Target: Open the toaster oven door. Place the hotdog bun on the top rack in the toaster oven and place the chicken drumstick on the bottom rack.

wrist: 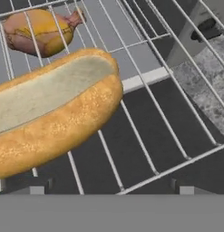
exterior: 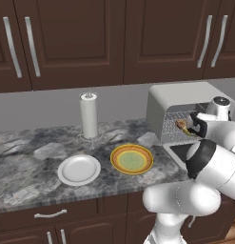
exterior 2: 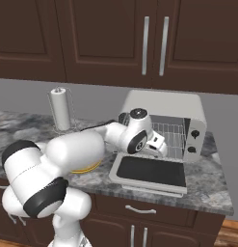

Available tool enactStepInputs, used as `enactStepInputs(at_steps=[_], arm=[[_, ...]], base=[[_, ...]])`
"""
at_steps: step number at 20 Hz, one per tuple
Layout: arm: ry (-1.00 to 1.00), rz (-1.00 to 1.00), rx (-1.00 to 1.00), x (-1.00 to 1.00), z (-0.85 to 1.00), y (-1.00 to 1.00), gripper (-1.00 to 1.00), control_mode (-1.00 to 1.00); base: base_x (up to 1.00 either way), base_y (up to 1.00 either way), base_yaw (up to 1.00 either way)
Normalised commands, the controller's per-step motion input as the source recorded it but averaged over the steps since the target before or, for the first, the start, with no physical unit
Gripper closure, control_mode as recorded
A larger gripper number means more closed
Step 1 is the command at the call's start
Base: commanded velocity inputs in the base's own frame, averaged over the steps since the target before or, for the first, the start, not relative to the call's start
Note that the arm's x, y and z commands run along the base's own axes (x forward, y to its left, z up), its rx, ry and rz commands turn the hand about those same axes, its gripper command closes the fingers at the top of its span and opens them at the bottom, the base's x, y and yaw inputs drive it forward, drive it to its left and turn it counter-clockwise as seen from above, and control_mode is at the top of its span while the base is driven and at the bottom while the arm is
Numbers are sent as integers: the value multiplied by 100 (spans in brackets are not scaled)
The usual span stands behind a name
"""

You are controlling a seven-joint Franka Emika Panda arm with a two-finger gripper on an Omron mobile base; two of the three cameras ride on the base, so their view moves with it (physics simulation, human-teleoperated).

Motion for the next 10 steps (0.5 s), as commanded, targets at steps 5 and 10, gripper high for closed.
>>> enactStepInputs(at_steps=[5,10], arm=[[10,27,-15,0,-32,0,-100,-100],[8,27,-14,0,-24,0,-100,-100]], base=[[0,0,0],[0,0,0]])
